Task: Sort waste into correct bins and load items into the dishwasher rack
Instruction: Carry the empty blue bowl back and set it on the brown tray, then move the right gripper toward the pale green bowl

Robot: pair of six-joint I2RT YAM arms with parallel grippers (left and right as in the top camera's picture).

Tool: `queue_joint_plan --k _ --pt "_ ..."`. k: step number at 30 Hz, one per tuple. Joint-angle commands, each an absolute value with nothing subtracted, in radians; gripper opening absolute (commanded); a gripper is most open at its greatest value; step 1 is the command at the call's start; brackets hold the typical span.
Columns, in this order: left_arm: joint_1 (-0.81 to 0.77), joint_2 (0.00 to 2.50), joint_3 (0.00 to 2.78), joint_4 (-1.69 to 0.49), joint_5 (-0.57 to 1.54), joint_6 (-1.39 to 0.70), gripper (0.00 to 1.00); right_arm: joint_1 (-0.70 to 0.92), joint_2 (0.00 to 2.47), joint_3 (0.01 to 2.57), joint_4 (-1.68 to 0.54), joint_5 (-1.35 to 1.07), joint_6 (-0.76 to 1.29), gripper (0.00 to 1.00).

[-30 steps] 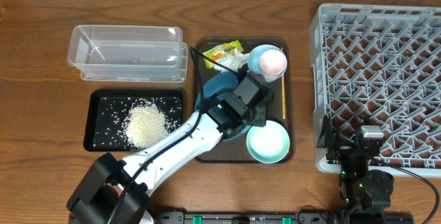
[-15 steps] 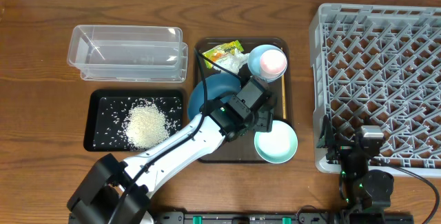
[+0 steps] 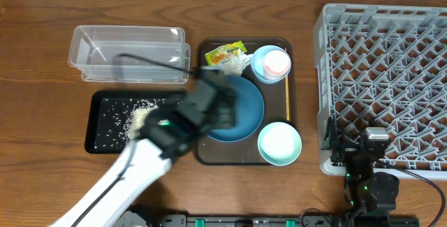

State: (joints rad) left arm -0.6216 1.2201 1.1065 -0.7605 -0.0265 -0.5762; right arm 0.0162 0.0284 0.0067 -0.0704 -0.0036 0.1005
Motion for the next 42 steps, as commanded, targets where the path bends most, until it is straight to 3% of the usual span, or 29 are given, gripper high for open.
queue_joint_plan --k 1,4,12,26,29,34,37,42 --pt "-0.483 1.118 1.124 -0.881 -0.179 -0.578 0.76 0.009 0.027 0.006 -0.075 -0.004 0.089 0.99" --pt "-0.32 1.036 1.124 -1.006 -0.226 -0.578 0.83 0.009 0.027 0.006 -0.075 -0.004 0.089 0.99" --pt "-0.004 0.93 1.123 -1.208 -0.225 -0.578 0.87 0.009 0.027 0.006 -0.075 -0.004 0.089 0.99" --pt "0.021 0.935 1.123 -1.208 -0.225 -0.578 0.91 0.009 0.026 0.006 -0.051 -0.008 0.097 0.99" --pt "0.021 0.935 1.123 -1.208 -0.225 -0.578 0.91 0.009 0.026 0.006 -0.002 -0.127 0.294 0.99" --pt "0.021 0.935 1.123 -1.208 -0.225 -0.578 0.91 0.009 0.026 0.006 0.009 -0.656 0.908 0.99" --pt "0.021 0.935 1.123 -1.208 -0.225 -0.578 0.91 0.009 0.026 0.006 0.044 -0.678 1.096 0.99" --pt "0.021 0.935 1.123 -1.208 -0.225 -0.578 0.92 0.009 0.026 0.013 0.25 -0.723 1.11 0.7"
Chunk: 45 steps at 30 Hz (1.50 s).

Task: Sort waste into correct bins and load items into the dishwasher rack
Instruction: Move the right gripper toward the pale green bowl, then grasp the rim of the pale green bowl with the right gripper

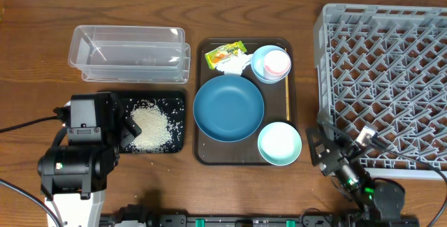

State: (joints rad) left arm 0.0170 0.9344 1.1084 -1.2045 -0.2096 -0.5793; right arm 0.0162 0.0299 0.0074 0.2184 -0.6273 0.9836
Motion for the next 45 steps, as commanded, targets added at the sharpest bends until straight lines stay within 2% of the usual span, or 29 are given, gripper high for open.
queue_joint_plan --k 1,4,6,8,11,14,17,20,25,27,30,33,45 --pt "0.021 0.935 1.123 -1.208 -0.225 -0.578 0.91 0.009 0.027 0.027 0.243 -0.723 1.11 0.72" --pt "0.021 0.935 1.123 -1.208 -0.225 -0.578 0.92 0.009 0.052 0.1 0.15 -0.74 1.043 0.92" --pt "0.021 0.935 1.123 -1.208 -0.225 -0.578 0.92 0.009 0.113 0.189 0.005 -0.751 0.922 0.96" --pt "0.021 0.935 1.123 -1.208 -0.225 -0.578 0.92 0.009 0.197 0.292 -0.155 -0.753 0.776 0.95" --pt "0.021 0.935 1.123 -1.208 -0.226 -0.578 0.92 0.021 0.375 0.496 -0.424 -0.728 0.532 0.85" --pt "0.021 0.935 1.123 -1.208 -0.225 -0.578 0.92 0.066 0.574 0.711 -0.665 -0.632 0.356 0.84" --pt "0.021 0.935 1.123 -1.208 -0.226 -0.578 0.92 0.158 0.759 0.88 -0.851 -0.509 0.251 0.83" --pt "0.021 0.935 1.123 -1.208 -0.225 -0.578 0.92 0.335 0.935 0.989 -0.969 -0.306 0.236 0.81" --pt "0.021 0.935 1.123 -1.208 -0.225 -0.578 0.92 0.64 1.147 1.016 -0.996 0.043 0.435 0.78" --pt "0.021 0.935 1.123 -1.208 -0.226 -0.578 0.92 0.72 1.217 1.016 -0.993 0.103 0.466 0.77" --pt "0.021 0.935 1.123 -1.208 -0.225 -0.578 0.92 0.795 1.313 1.016 -0.984 0.139 0.467 0.7" --pt "0.021 0.935 1.123 -1.208 -0.225 -0.578 0.92 0.826 1.396 1.016 -0.982 0.179 0.468 0.58" --pt "0.021 0.935 1.123 -1.208 -0.226 -0.578 0.92 0.833 1.605 1.015 -0.838 0.067 0.447 0.52"
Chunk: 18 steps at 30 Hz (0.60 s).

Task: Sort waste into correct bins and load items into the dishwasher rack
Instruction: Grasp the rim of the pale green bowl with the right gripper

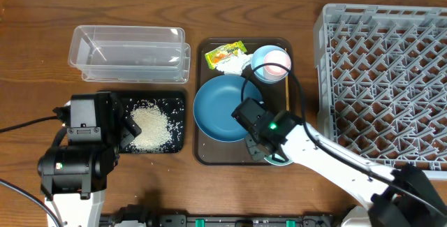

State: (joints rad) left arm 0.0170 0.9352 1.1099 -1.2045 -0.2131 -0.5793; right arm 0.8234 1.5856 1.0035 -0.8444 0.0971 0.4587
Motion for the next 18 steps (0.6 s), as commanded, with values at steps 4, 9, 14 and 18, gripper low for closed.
queue_joint_plan --k 4,9,14,18 --pt "0.021 0.935 1.123 -1.208 -0.225 -0.578 0.92 0.833 1.626 1.011 -0.842 0.067 0.447 0.54" --pt "0.021 0.935 1.123 -1.208 -0.225 -0.578 0.92 0.834 1.629 1.009 -0.841 0.047 0.448 0.59" --pt "0.021 0.935 1.123 -1.208 -0.225 -0.578 0.92 0.834 1.629 1.009 -0.834 -0.005 0.448 0.72" --pt "0.021 0.935 1.123 -1.208 -0.225 -0.578 0.92 0.834 1.629 1.002 -0.834 -0.023 0.448 0.79"
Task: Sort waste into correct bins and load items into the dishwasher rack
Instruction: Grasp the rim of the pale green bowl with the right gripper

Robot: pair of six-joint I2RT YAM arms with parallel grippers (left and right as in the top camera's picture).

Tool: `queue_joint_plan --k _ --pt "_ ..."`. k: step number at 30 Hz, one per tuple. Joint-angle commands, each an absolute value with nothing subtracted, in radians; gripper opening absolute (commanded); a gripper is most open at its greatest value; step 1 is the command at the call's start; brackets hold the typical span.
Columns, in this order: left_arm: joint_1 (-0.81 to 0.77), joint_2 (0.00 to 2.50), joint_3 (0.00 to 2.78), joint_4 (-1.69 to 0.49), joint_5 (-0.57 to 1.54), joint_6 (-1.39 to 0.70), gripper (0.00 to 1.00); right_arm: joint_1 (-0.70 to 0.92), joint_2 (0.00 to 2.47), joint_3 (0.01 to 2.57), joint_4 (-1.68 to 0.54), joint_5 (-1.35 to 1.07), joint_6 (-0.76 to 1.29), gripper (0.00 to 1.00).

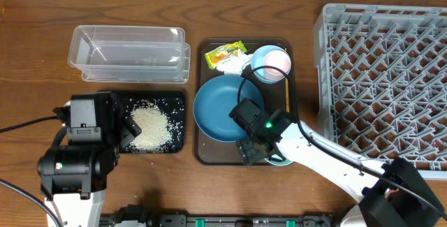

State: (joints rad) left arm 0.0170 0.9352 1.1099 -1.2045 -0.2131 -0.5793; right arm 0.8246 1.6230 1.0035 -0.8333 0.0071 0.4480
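Note:
On the brown serving tray [202,158] lies a blue plate [220,105]. Behind it are a green-yellow packet [225,52], a white crumpled wrapper [239,63] and a pale blue cup [272,62] with pink inside. My right gripper [253,151] hangs over the left rim of the mint bowl [281,160], which the arm mostly hides; its jaws cannot be made out. My left gripper [126,130] rests at the left end of the black bin [178,101], which holds a heap of rice [150,126]. The grey dishwasher rack [384,66] stands on the right.
A clear plastic bin [129,54] stands behind the black bin. A thin brown stick [286,98] lies along the tray's right side. The right arm stretches from the front right corner across to the tray.
My right gripper has shifted slightly toward the front left over the mint bowl and covers more of it. The left arm, plate and rice are as before.
First my left arm reached to the blue plate's left edge beside the black bin, the right arm parked by the rack. Then the left arm was back at the left, rice heaped in the bin. The right arm then reached the mint bowl and remains there.

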Motion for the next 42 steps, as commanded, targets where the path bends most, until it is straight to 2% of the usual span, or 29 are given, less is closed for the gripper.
queue_joint_plan --k 1,2,3,42 --pt "0.021 0.935 1.123 -1.208 -0.225 -0.578 0.92 0.834 1.629 1.0 -0.833 -0.028 0.449 0.8" --pt "0.021 0.935 1.123 -1.208 -0.225 -0.578 0.92 0.834 1.629 0.999 -0.831 -0.028 0.449 0.83" --pt "0.021 0.935 1.123 -1.208 -0.226 -0.578 0.92 0.834 1.63 0.999 -0.827 -0.028 0.448 0.99" --pt "0.021 0.935 1.123 -1.208 -0.225 -0.578 0.93 0.845 1.63 0.953 -0.757 -0.052 0.5 0.99"
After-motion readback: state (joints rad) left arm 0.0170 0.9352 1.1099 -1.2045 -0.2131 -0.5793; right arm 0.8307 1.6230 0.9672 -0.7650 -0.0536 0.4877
